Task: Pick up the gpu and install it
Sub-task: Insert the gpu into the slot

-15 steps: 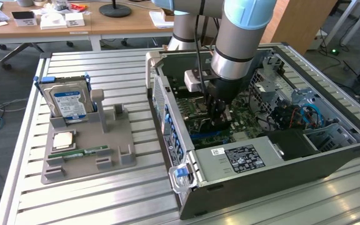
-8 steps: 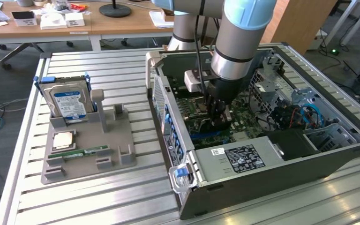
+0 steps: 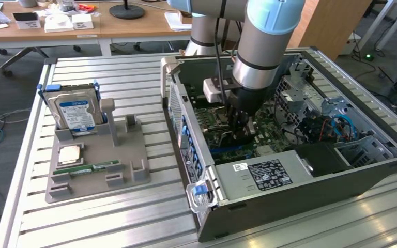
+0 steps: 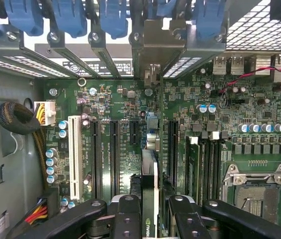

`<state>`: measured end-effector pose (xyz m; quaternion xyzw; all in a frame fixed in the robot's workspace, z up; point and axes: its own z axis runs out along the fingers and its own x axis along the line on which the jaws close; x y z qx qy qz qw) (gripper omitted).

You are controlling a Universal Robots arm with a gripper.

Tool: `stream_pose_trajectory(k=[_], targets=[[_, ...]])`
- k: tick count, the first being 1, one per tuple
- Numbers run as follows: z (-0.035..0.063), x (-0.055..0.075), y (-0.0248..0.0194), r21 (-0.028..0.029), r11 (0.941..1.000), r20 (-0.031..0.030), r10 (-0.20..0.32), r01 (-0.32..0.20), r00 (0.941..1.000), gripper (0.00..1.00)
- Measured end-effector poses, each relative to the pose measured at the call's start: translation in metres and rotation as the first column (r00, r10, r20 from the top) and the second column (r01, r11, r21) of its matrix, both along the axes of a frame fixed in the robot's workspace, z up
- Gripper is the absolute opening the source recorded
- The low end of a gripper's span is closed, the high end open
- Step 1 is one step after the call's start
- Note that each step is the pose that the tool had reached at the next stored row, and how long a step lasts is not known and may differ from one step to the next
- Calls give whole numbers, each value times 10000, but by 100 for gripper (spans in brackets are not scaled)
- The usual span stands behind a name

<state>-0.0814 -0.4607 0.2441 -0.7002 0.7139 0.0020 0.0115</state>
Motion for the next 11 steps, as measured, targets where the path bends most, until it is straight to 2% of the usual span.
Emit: stream_pose_trajectory(k=[11], targets=[[-27,-3,0,-3,10000,-1,-19,19,10000,26]])
